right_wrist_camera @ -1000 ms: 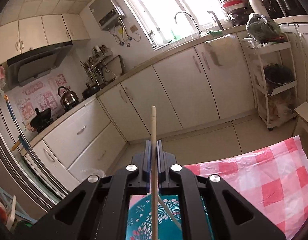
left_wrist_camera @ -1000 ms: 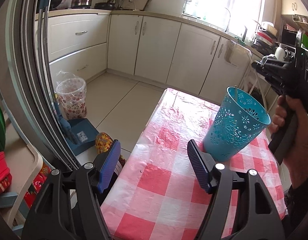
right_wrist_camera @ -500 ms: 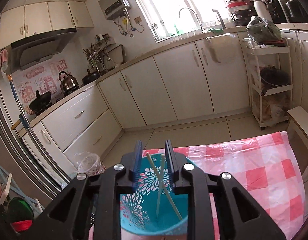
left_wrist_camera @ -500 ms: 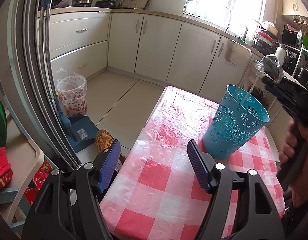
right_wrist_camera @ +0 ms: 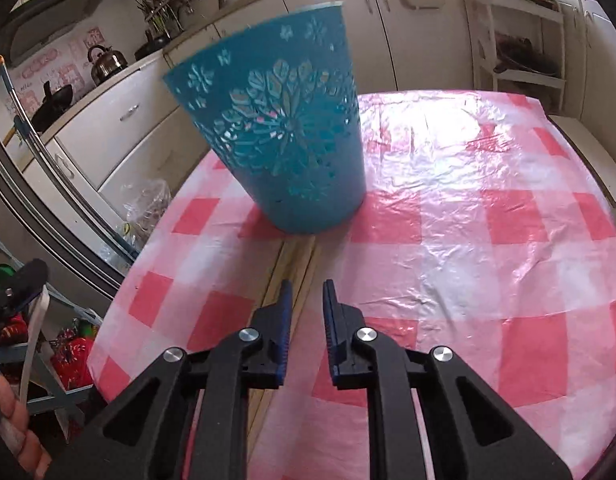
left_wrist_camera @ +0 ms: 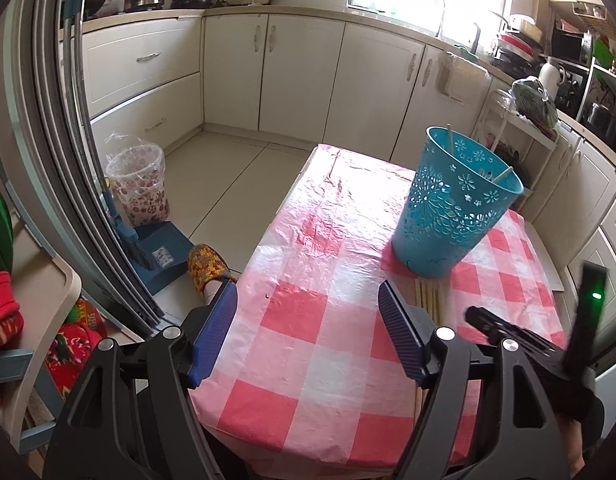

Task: Organize utensils
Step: 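Return the right gripper to the chopstick bundle and grasp one chopstick, then grasp a chopstick from the bundle with the left gripper, then lift the chopstick with the left gripper and drop it into the basket, then lift the held chopstick with the right gripper and release it into the basket, then return the right gripper to the bundle and grasp another chopstick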

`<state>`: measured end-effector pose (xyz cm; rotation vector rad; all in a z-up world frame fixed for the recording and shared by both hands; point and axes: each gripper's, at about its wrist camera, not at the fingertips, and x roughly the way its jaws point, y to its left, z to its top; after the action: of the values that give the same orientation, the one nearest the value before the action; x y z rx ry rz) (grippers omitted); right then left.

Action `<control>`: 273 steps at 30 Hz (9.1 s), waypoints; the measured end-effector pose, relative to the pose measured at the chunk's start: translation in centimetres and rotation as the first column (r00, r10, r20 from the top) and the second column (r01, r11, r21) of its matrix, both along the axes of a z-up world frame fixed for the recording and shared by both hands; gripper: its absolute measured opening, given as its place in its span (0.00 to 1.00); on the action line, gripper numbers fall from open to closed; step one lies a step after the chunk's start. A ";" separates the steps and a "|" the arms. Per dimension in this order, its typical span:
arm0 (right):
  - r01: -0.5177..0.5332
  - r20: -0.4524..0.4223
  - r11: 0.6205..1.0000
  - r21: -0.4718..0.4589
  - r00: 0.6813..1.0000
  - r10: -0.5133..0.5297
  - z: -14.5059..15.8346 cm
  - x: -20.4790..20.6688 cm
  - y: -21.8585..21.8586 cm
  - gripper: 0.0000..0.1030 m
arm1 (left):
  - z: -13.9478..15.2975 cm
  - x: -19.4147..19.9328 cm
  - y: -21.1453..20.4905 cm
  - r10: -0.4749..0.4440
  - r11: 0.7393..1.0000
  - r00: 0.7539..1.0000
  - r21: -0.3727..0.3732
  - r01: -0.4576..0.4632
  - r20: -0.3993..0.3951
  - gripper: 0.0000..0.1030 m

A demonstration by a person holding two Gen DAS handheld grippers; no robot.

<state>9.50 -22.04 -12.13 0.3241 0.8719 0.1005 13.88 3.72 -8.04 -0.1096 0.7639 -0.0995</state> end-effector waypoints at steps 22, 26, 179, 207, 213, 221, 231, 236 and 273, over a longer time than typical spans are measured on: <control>-0.049 -0.059 0.982 -0.180 0.998 0.039 -2.1 -0.3 -1.3 0.06 | -4.7 3.4 -5.8 -0.163 0.986 0.977 0.016 0.167 -0.141 0.70; -0.006 -0.049 0.993 -0.118 0.999 0.001 -2.5 -1.2 -3.5 0.06 | -6.7 5.4 -8.7 -0.197 0.977 0.962 0.044 0.208 -0.189 0.70; -0.016 0.244 0.963 0.269 0.968 -0.052 9.1 -5.8 -5.5 0.06 | -1.0 2.1 -3.2 -0.066 0.988 0.997 0.145 0.060 0.041 0.87; 0.231 0.596 0.970 -0.077 0.790 -0.141 14.3 9.2 -1.2 0.06 | -4.4 3.3 -1.3 -0.044 0.996 0.997 0.070 0.048 -0.057 0.88; 0.199 0.562 0.975 -0.102 0.820 -0.108 12.8 7.6 -0.9 0.20 | -4.6 3.7 -1.0 -0.036 0.997 0.997 0.064 0.041 -0.068 0.88; 0.178 0.539 0.979 -0.095 0.836 -0.100 12.5 0.9 -1.7 0.35 | -3.5 2.3 -1.8 -0.049 0.997 0.997 0.064 0.053 -0.057 0.88; 0.208 0.332 0.977 -0.049 0.926 -0.180 6.4 -5.2 -3.2 0.39 | -1.4 -0.2 -2.4 -0.061 0.995 0.998 0.083 0.062 -0.024 0.90; 0.126 0.182 0.988 -0.088 0.977 -0.108 2.5 -5.1 -1.6 0.35 | -0.7 -1.3 -2.2 -0.060 0.994 0.998 0.095 0.061 -0.012 0.91; 0.068 -0.013 0.993 -0.097 0.997 -0.070 -1.7 -2.2 -1.5 0.03 | -2.1 -1.4 -1.6 -0.048 0.993 0.997 0.108 0.054 -0.060 0.92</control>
<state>7.32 -23.50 -13.88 0.2644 0.8779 -0.0087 12.45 2.09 -10.13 0.0115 0.8282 -0.1032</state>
